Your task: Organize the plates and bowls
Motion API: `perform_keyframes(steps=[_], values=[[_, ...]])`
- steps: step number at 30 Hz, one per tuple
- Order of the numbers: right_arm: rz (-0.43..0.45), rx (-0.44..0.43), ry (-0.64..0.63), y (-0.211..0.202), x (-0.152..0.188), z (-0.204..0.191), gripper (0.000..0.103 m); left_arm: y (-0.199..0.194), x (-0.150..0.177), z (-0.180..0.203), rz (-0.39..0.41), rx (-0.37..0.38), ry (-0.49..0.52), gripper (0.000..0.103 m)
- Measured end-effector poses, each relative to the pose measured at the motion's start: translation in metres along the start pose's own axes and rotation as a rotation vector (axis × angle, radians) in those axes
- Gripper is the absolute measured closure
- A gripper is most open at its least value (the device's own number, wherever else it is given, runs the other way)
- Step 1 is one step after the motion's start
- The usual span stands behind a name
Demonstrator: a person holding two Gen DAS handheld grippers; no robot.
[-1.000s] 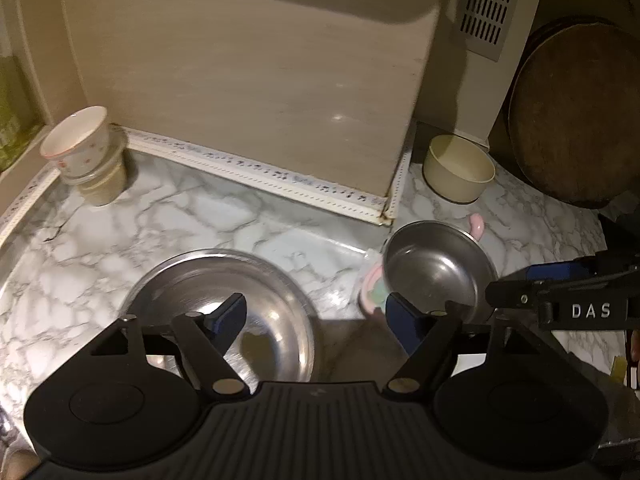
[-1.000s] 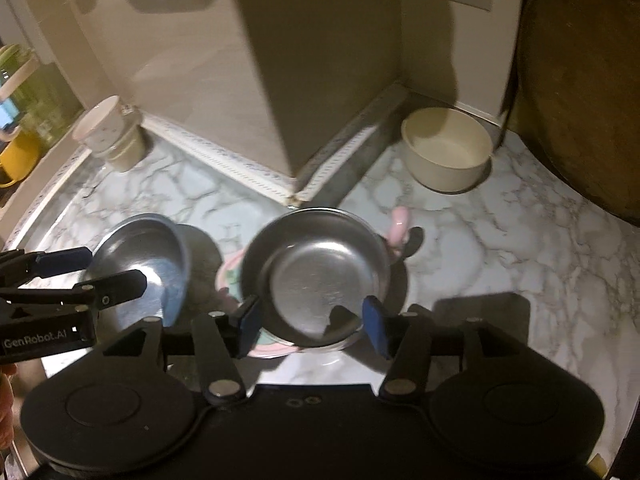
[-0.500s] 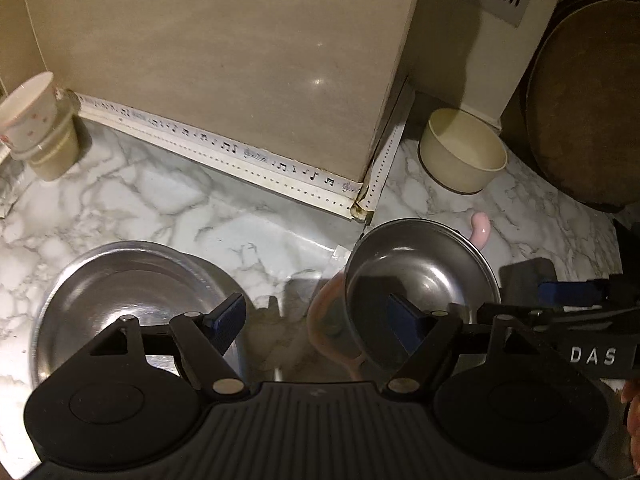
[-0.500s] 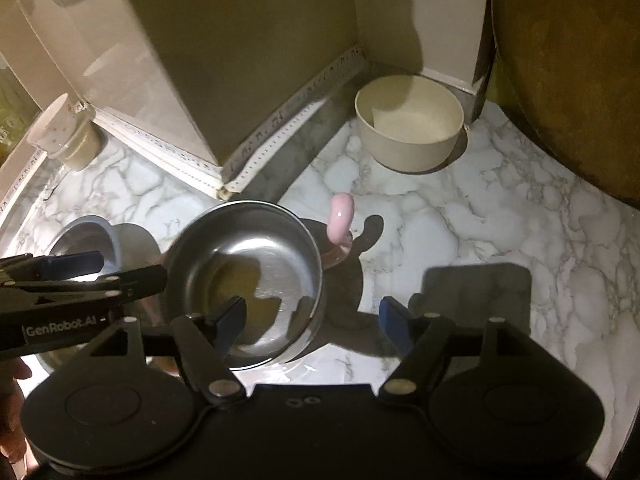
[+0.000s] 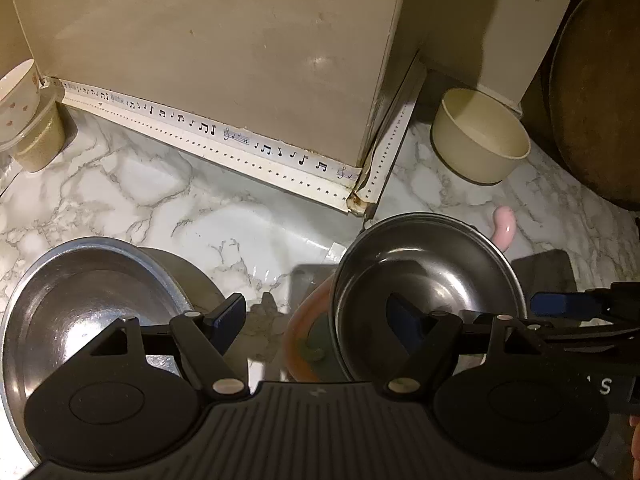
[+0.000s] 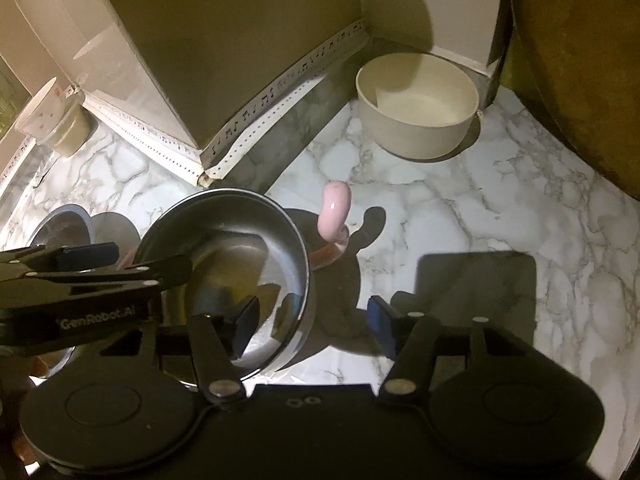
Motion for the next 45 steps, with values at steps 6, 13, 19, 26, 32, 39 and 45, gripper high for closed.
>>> perform_keyframes(steps=[6,13,19,26,32,39,45], values=[[-0.018,-0.010,-0.017,0.005,0.000,-0.004,0.058,0.007,0.001,0.000,-0.020,0.009,-0.006,0.040],[-0.017,-0.012,-0.027,0.005,0.000,-0.005,0.074,0.012,0.004,0.000,-0.045,0.018,-0.013,0.065],[-0.007,-0.016,-0.020,0.003,-0.002,-0.003,0.085,0.012,0.005,-0.001,-0.047,0.019,-0.014,0.071],[0.015,0.023,-0.038,-0.002,0.000,-0.008,0.093,0.007,0.005,0.001,-0.044,0.013,0.000,0.074],[0.016,0.037,-0.058,-0.007,0.005,-0.010,0.093,-0.004,0.006,0.003,-0.026,0.027,0.007,0.074],[0.027,0.030,-0.078,-0.027,0.011,-0.018,0.093,-0.022,0.011,0.000,-0.030,0.047,-0.002,0.074],[0.036,0.005,-0.091,-0.045,0.017,-0.030,0.093,-0.046,0.016,-0.007,-0.006,0.056,0.011,0.074]])
Point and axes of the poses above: each gripper's, at about its wrist camera, not at the fingertips, and y roughly the way its jaws point, z to its right, x to its underside, the point moved 3 cm from there along y, roughly the way its jaws point, and after that the axes turned 8 degrees about y, right-handed, at the moved point
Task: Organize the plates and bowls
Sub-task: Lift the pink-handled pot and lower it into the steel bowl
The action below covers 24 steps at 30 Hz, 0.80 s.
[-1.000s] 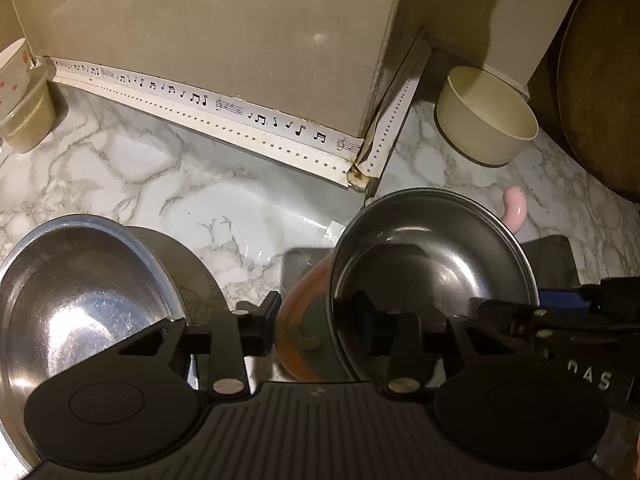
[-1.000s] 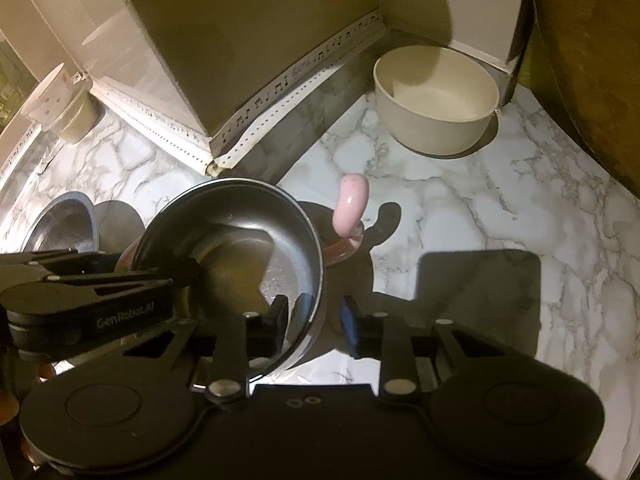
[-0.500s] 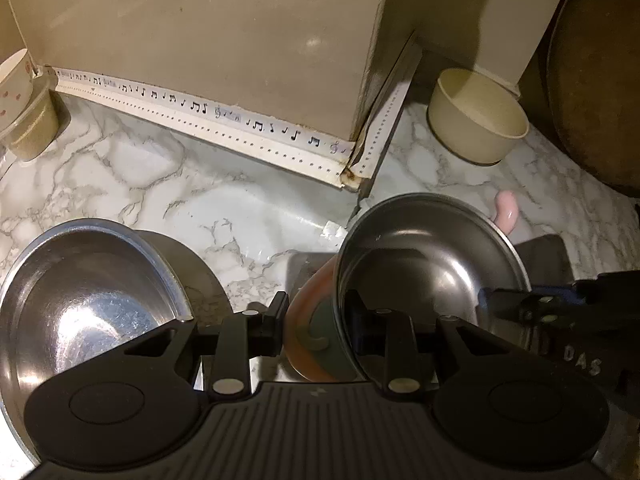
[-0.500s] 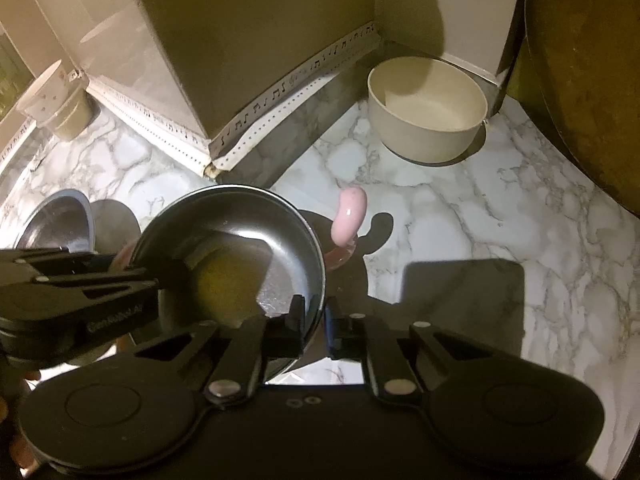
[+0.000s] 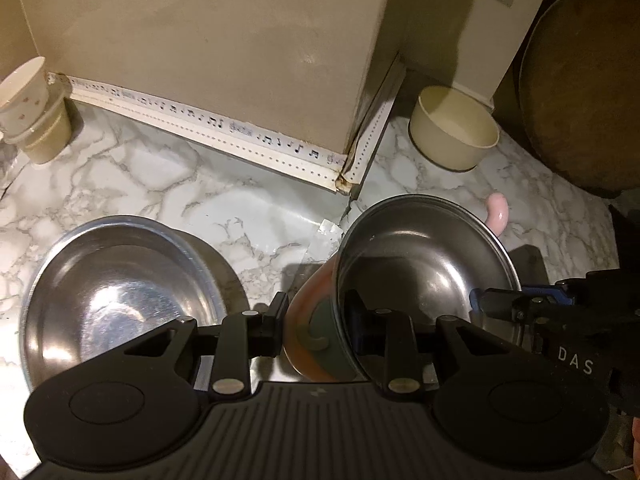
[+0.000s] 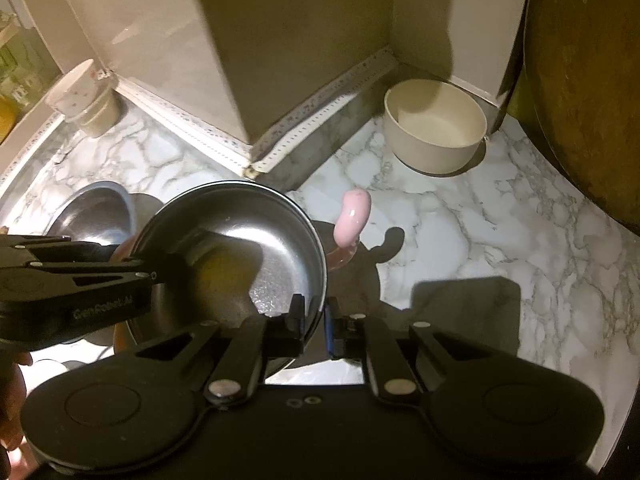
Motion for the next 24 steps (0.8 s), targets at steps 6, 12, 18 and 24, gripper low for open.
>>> perform_keyframes(steps=[6,12,18,24], values=[[0.018,-0.025,-0.020,-0.017,0.000,-0.018,0.093,-0.025,0.005,-0.012,0.019,-0.001,-0.008,0.074],[0.031,-0.045,-0.051,-0.026,-0.001,-0.042,0.093,-0.047,0.012,-0.031,0.036,-0.011,-0.020,0.074],[0.039,-0.064,-0.087,-0.031,-0.002,-0.071,0.093,-0.064,0.020,-0.054,0.044,-0.031,-0.042,0.074],[0.052,-0.082,-0.123,-0.034,-0.005,-0.100,0.093,-0.080,0.028,-0.077,0.060,-0.057,-0.059,0.074]])
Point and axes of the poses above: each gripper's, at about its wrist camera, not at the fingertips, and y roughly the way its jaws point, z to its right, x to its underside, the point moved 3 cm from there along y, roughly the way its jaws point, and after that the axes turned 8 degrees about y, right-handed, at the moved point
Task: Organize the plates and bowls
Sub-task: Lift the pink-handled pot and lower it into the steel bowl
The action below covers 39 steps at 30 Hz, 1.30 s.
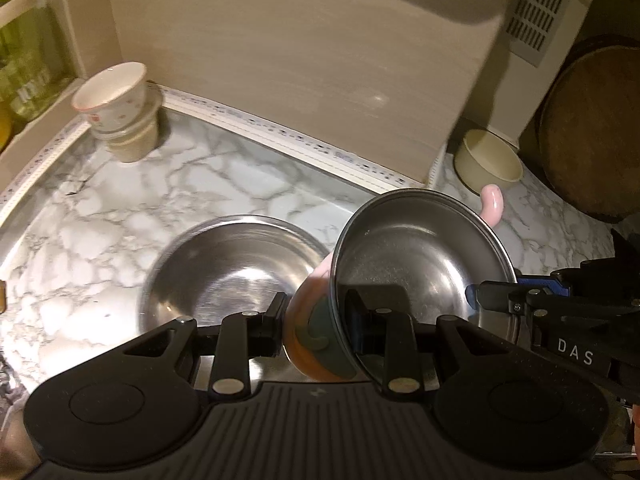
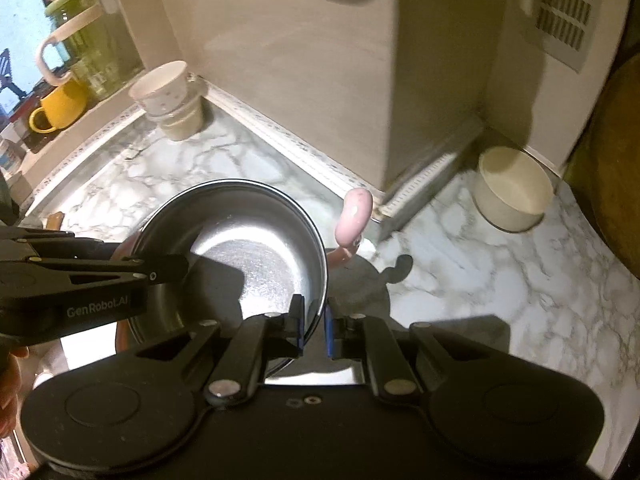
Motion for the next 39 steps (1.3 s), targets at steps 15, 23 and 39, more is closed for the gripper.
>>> perform_keyframes(steps=[15,23,39], values=[[-0.011,-0.033,-0.037,0.025,-0.009,-0.066,0.093,-0.009,0.016,-0.065,-0.006,-0.054,-0.046,0.074],[-0.056,-0.021,-0.035,0.049,-0.007,-0.082,0.093,0.011,0.026,-0.089,-0.039,-0.055,-0.067,0.074],[-0.123,0.027,-0.043,0.088,-0.005,-0.082,0.094,0.054,0.036,-0.095,-0.091,-0.061,-0.061,0.074]])
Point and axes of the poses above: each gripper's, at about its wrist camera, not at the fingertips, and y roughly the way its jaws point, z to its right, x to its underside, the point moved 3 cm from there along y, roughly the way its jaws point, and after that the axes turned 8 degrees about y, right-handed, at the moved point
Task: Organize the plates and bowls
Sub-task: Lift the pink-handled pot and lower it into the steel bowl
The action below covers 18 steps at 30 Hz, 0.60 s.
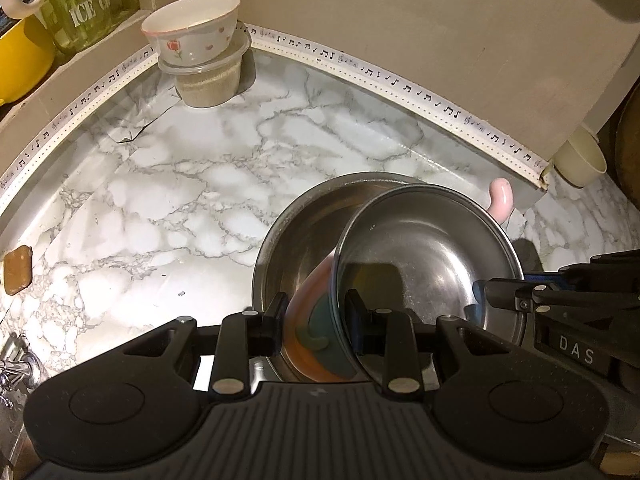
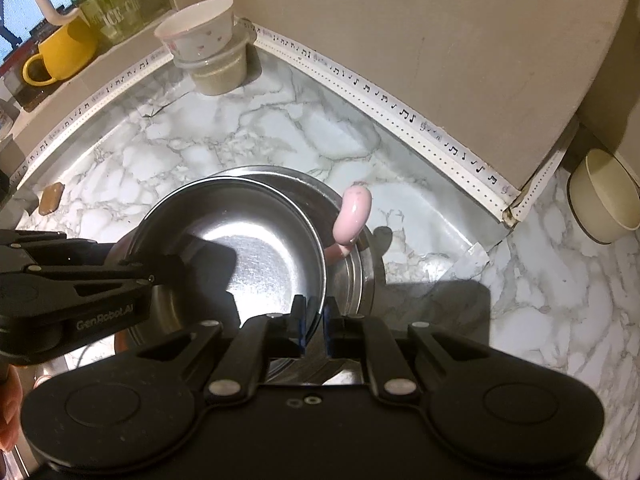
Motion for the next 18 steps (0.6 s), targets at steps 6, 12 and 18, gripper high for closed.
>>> perform_keyframes(steps=[6,12,18], values=[[-0.010,0.008,0.000,0.009,0.001,0.000,0.094,0.011,0.001,0.002,-0.009,-0.020,0.017,0.074],[-0.011,0.011,-0.002,0.012,0.001,-0.001,0.094,0.014,-0.002,0.002,0.000,-0.037,0.035,0.074],[-0.032,0.004,0.015,0.017,0.005,0.001,0.093,0.014,-0.004,0.002,0.002,-0.041,0.035,0.074]])
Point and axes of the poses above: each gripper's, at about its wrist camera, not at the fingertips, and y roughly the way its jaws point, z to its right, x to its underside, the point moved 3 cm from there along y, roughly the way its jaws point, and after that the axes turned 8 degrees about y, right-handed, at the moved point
